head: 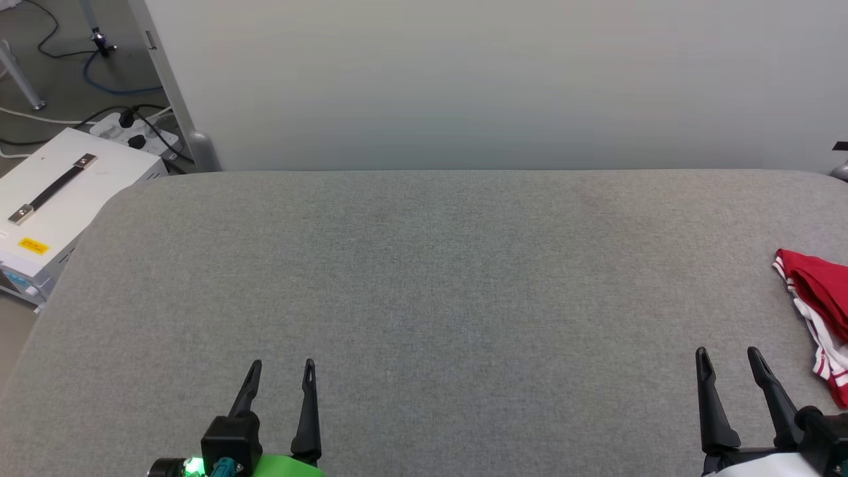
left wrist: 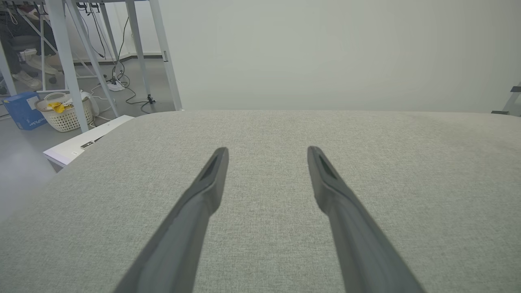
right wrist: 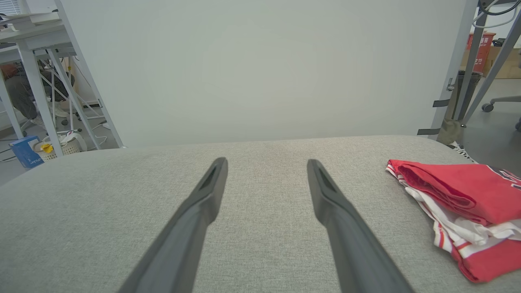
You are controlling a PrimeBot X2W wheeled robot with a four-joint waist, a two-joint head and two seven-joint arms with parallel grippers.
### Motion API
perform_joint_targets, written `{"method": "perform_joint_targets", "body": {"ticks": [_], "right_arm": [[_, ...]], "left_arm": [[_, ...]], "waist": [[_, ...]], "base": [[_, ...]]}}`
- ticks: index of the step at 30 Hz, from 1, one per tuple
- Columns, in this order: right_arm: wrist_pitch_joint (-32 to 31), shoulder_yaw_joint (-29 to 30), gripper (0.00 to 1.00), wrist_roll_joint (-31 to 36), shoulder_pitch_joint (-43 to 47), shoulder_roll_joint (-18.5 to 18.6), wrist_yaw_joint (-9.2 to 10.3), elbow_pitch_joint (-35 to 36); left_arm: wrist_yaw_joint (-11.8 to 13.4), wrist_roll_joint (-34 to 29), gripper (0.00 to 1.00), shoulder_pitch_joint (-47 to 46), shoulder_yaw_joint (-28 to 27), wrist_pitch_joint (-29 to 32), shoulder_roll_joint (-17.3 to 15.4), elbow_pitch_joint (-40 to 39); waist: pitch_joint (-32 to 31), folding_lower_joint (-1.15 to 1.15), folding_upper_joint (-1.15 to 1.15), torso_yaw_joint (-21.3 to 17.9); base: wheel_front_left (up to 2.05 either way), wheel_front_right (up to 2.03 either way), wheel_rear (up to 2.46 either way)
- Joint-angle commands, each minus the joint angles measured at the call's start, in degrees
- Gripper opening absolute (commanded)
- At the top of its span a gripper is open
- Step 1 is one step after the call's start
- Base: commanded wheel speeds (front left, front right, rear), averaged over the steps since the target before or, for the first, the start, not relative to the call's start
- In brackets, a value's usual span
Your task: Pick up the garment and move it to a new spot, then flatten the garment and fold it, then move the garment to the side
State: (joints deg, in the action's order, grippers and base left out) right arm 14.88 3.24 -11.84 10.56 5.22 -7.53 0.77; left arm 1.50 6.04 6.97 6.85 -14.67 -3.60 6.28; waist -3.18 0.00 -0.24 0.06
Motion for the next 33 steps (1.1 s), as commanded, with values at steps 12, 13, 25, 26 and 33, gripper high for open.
{"method": "perform_joint_targets", "body": {"ticks": [12, 13, 25, 26, 33], "right_arm": [[-0.3, -0.2, 0.0, 0.2, -0.2, 0.0, 0.0, -0.3], [-0.4, -0.2, 0.0, 0.3, -0.3, 0.0, 0.0, -0.3], [-1.8, -0.5, 0.0, 1.4, -1.3, -0.2, 0.01, -0.4], [-1.9, -0.5, 0.0, 1.5, -1.4, -0.2, 0.01, -0.4], [-2.7, -0.7, 0.0, 2.2, -2.0, -0.4, 0.01, -0.4]], "left_arm": [[-0.2, -0.1, 0.0, -0.1, -0.1, 0.4, 0.1, 0.2], [-0.2, -0.2, 0.0, -0.2, -0.1, 0.5, 0.1, 0.1], [-0.3, -0.7, 0.0, -0.9, -0.8, 1.9, 0.1, -0.5], [-0.3, -0.8, 0.0, -0.9, -0.8, 2.0, 0.1, -0.6], [-0.4, -1.1, 0.0, -1.3, -1.2, 2.8, 0.2, -0.9]], "waist": [[0.1, 0.0, 0.01, 0.1], [0.1, 0.0, 0.01, 0.1], [0.4, 0.0, 0.03, 0.1], [0.4, 0.0, 0.03, 0.0], [0.6, 0.0, 0.05, 0.0]], "base": [[0.0, 0.0, 0.0], [0.0, 0.0, 0.0], [0.0, 0.0, 0.0], [0.0, 0.0, 0.0], [0.0, 0.0, 0.0]]}}
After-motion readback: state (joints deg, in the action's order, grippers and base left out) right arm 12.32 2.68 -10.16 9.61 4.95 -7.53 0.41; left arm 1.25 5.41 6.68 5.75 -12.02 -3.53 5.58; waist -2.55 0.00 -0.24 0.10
